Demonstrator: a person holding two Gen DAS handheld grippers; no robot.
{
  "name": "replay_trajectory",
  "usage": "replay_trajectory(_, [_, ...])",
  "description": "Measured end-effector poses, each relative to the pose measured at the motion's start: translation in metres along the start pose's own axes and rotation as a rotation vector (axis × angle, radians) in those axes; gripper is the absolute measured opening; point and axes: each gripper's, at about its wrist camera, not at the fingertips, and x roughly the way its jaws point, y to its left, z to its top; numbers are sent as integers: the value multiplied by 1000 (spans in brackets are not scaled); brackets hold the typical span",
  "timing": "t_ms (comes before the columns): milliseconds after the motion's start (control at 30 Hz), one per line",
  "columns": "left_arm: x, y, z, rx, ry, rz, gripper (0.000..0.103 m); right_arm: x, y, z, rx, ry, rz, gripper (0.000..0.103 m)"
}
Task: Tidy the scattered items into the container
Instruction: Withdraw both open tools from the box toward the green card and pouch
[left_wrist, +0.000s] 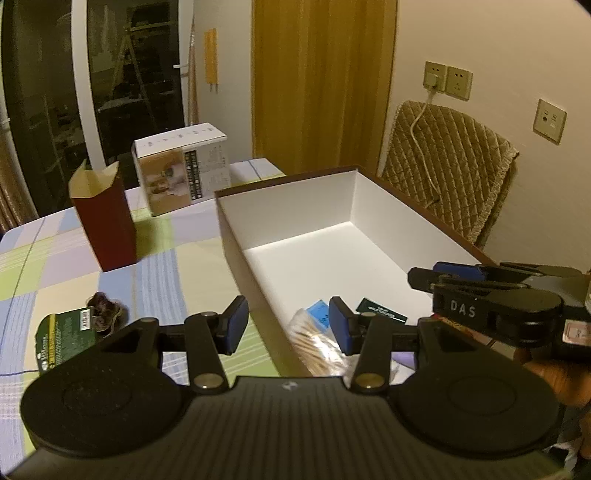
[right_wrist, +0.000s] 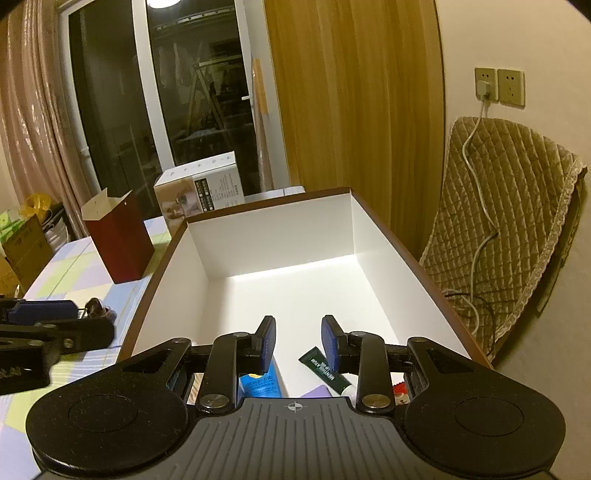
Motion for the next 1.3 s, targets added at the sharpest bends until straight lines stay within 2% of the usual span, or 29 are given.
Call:
replay_trajectory(367, [-30, 53, -36, -53, 20, 122, 48, -5, 14, -2, -76, -30, 18, 35])
replay_trajectory(400, [-34, 60, -40, -60, 23, 136, 49, -6, 17, -3, -89, -36, 20, 58])
replay_trajectory(467, [-39, 73, -49, -69, 30, 159, 49, -12, 21, -5, -99, -78, 31, 94])
replay_trajectory(533, [-43, 87, -56, -76, 39, 183, 49, -17, 27, -6, -117, -107, 47, 94])
replay_trajectory(900, [-53, 149, -83, -86, 51, 262, 54, -30, 67, -5, -247, -146, 109, 94])
replay_trajectory(967, [-53, 159, -86, -88, 50, 272, 58, -34, 81, -3, -262, -154, 133, 94])
replay_trajectory(1133, [-49, 181, -93, -91, 52, 292, 59, -36, 128, 3, -318, -167, 196, 94])
replay_trajectory(1300, [-39, 203, -93, -109, 45, 296, 59, -13, 176, 4, -361, -127, 256, 94])
